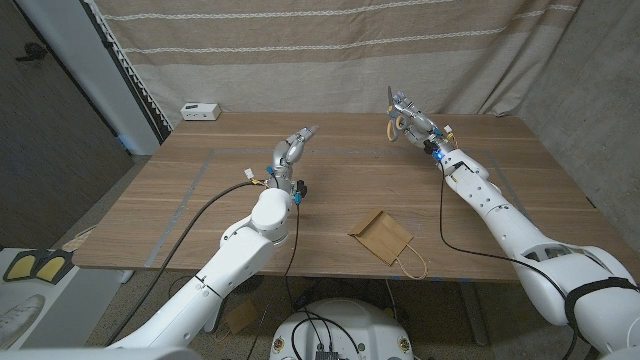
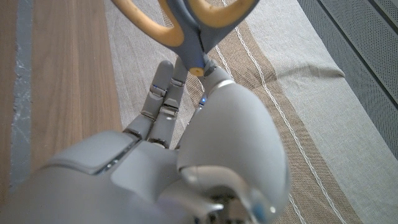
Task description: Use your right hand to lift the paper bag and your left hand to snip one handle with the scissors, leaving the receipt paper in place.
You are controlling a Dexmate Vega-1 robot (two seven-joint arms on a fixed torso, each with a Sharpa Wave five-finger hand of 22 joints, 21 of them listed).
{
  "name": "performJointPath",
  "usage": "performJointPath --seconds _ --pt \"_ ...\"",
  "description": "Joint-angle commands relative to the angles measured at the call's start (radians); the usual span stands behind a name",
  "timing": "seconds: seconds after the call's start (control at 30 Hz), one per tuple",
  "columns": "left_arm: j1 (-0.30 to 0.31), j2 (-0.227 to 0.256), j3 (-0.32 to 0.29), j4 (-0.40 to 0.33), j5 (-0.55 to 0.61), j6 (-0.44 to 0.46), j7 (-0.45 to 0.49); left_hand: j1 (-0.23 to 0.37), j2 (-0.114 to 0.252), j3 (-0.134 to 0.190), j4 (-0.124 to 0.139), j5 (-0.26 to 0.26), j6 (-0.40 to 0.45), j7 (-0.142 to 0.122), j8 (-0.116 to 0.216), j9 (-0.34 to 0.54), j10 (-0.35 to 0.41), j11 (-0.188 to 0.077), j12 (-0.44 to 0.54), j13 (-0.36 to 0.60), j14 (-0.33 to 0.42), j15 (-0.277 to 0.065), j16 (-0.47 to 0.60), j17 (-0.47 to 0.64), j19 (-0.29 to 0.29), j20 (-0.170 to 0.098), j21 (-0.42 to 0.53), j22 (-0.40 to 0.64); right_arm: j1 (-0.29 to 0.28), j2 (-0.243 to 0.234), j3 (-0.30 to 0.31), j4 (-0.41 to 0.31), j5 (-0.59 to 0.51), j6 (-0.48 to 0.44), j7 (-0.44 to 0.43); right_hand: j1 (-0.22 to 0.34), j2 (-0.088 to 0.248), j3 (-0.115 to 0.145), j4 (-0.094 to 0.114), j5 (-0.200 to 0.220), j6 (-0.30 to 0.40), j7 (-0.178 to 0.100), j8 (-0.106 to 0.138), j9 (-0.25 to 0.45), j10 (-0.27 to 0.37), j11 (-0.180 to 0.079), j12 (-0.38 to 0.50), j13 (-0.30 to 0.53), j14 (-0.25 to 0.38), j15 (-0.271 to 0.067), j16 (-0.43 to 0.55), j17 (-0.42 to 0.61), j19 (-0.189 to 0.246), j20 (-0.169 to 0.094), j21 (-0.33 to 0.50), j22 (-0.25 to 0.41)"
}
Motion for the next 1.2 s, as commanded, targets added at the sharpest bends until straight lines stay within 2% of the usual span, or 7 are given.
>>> performJointPath --seconds 0.03,0.1,0.3,0.8,1.2 --pt "-0.012 -0.007 0.004 -0.01 0.021 0.027 0.02 0.01 -0.027 -0.003 0.003 -0.007 -0.002 0.015 -0.012 0.001 0.011 -0.002 0.009 0.0 0.011 -0.181 0.003 0.003 0.012 -0.163 0.005 0.002 0.003 0.002 -0.005 0.001 -0.008 0.013 -0.003 0.017 0.01 0.018 -0.012 0.004 0.008 -0.002 -0.002 0.003 0.008 -0.003 -0.004 0.001 0.051 -0.204 0.005 0.258 -0.003 -0.143 0.008 0.004" --pt "-0.016 -0.011 0.005 -0.011 0.018 0.039 0.02 0.01 -0.047 -0.013 0.002 -0.01 -0.009 0.027 -0.019 0.001 0.013 -0.003 0.01 -0.001 0.013 -0.181 0.003 0.003 0.015 -0.162 0.005 0.002 0.002 0.001 -0.006 -0.003 -0.011 0.015 -0.008 0.018 0.011 0.019 -0.012 0.004 0.008 -0.002 -0.003 0.003 0.007 -0.003 -0.005 0.001 0.051 -0.204 0.005 0.257 -0.005 -0.143 0.007 0.003" --pt "-0.035 -0.015 0.017 -0.006 0.03 0.056 0.022 0.01 -0.057 -0.025 0.003 -0.013 0.002 0.04 -0.021 0.002 0.023 -0.005 0.013 -0.001 0.02 -0.181 0.005 0.003 0.029 -0.162 0.009 0.003 0.0 -0.002 -0.007 -0.01 -0.013 0.016 -0.014 0.017 0.009 0.018 -0.012 0.004 0.01 -0.002 -0.005 0.003 0.009 -0.003 -0.007 0.0 0.052 -0.204 0.006 0.257 -0.008 -0.144 0.009 0.005" --pt "-0.059 -0.048 0.042 0.023 0.039 0.058 0.024 0.027 -0.053 -0.033 0.003 -0.016 0.041 0.06 -0.017 0.002 0.045 -0.007 0.018 -0.002 0.036 -0.183 0.007 0.003 0.043 -0.164 0.011 0.003 -0.012 0.01 -0.008 -0.008 -0.018 0.038 -0.028 0.021 0.005 0.018 -0.016 0.004 0.013 -0.009 -0.01 0.003 0.017 -0.003 -0.009 -0.002 0.056 -0.204 0.005 0.25 -0.024 -0.149 0.012 0.006" --pt "-0.072 -0.059 0.055 0.036 0.036 0.061 0.015 0.035 -0.053 -0.037 0.003 -0.018 0.051 0.065 -0.018 0.002 0.05 -0.008 0.019 -0.002 0.041 -0.183 0.007 0.003 0.046 -0.164 0.011 0.004 -0.007 0.021 -0.015 0.006 -0.021 0.051 -0.018 0.026 0.005 0.018 -0.018 0.003 0.016 -0.011 -0.013 0.003 0.021 -0.003 -0.01 -0.004 0.06 -0.204 0.005 0.245 -0.029 -0.151 0.018 0.008"
